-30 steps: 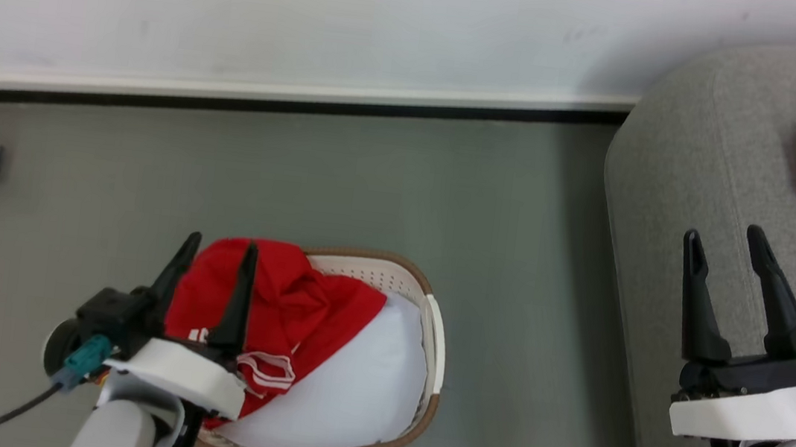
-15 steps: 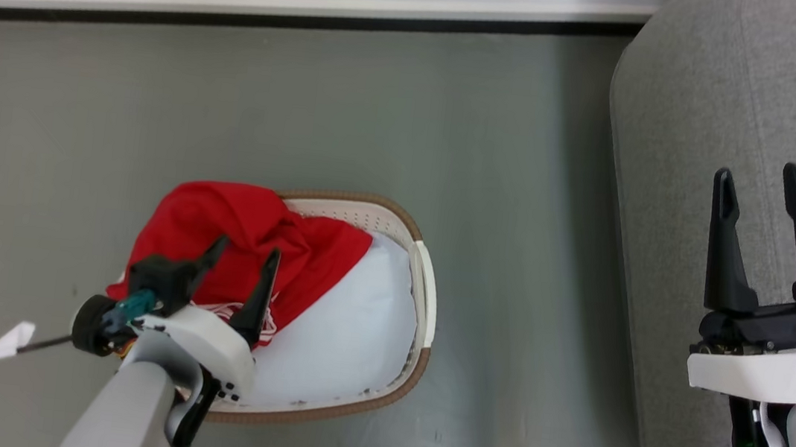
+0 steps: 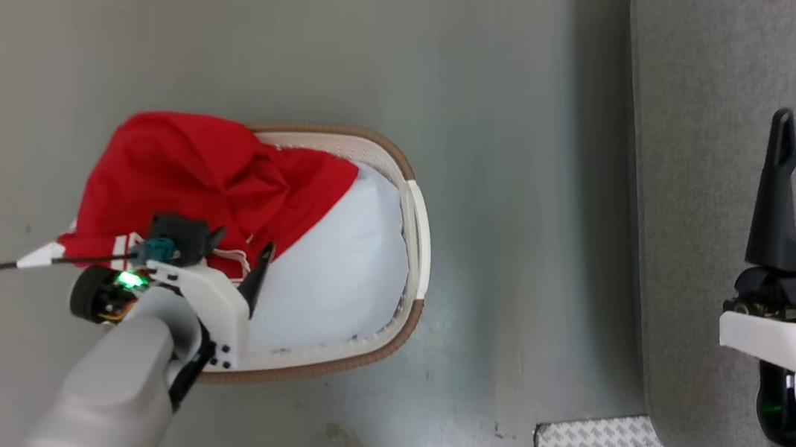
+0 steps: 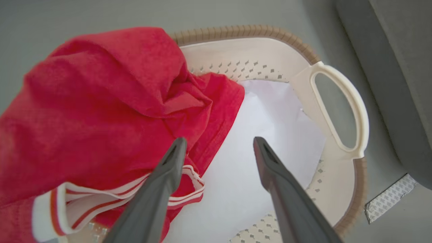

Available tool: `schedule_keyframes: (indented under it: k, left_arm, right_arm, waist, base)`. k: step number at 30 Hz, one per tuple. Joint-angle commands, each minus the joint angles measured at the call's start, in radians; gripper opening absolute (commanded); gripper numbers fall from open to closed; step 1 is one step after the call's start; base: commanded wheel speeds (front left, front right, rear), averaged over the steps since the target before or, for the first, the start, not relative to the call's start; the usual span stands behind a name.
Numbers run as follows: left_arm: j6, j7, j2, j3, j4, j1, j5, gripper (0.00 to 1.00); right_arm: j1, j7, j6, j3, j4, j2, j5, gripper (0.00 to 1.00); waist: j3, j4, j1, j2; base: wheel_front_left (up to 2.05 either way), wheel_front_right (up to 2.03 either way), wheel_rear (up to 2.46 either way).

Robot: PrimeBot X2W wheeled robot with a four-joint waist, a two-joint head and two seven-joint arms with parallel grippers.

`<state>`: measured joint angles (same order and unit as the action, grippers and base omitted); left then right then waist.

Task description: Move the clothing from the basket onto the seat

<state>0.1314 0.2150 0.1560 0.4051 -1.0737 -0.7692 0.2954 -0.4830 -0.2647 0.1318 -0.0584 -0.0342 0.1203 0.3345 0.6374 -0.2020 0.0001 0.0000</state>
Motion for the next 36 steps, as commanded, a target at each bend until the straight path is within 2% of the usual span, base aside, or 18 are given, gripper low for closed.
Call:
schedule_keyframes:
  k: [1, 7, 17, 24, 34, 35, 36]
  left_arm:
    - [-0.002, -0.003, 0.019, 0.004, -0.015, -0.015, 0.016, 1.00]
    - [-0.002, -0.060, 0.031, 0.074, -0.102, -0.085, 0.058, 1.00]
    - [-0.002, -0.146, 0.079, 0.181, -0.156, -0.166, 0.134, 1.00]
    - [-0.006, -0.196, 0.139, 0.208, -0.184, -0.229, 0.146, 1.00]
    - [-0.004, -0.231, 0.158, 0.235, -0.207, -0.267, 0.143, 1.00]
    - [-0.004, -0.234, 0.158, 0.238, -0.208, -0.268, 0.144, 0.91]
    - [-0.004, -0.235, 0.156, 0.239, -0.208, -0.268, 0.146, 0.49]
  right_arm:
    - [-0.017, 0.001, -0.002, 0.003, 0.007, -0.006, -0.009, 1.00]
    - [-0.031, 0.001, -0.002, 0.017, 0.055, -0.020, -0.017, 1.00]
    - [-0.051, 0.001, -0.002, 0.024, 0.135, -0.045, -0.027, 1.00]
    - [-0.057, 0.001, -0.002, 0.015, 0.178, -0.057, -0.030, 1.00]
    - [-0.037, 0.001, -0.002, 0.022, 0.199, -0.068, -0.034, 1.00]
    - [-0.037, 0.001, -0.002, 0.022, 0.201, -0.069, -0.034, 1.00]
    - [-0.037, 0.001, -0.002, 0.023, 0.200, -0.069, -0.035, 1.00]
  waist:
    - [0.032, -0.013, -0.0001, 0.0000]
    - [0.103, -0.030, -0.0001, 0.0000]
    - [0.204, -0.072, -0.0001, 0.0000]
    - [0.260, -0.109, -0.0001, 0.0000]
    - [0.303, -0.133, -0.0001, 0.0000]
    - [0.304, -0.134, -0.0001, 0.0000]
    - [0.305, -0.134, -0.0001, 0.0000]
  base:
    - [0.00, 0.00, 0.00]
    - [0.00, 0.00, 0.00]
    - [0.00, 0.00, 0.00]
    - [0.00, 0.00, 0.00]
    - [0.00, 0.00, 0.00]
    - [0.00, 0.00, 0.00]
    - [0.00, 0.00, 0.00]
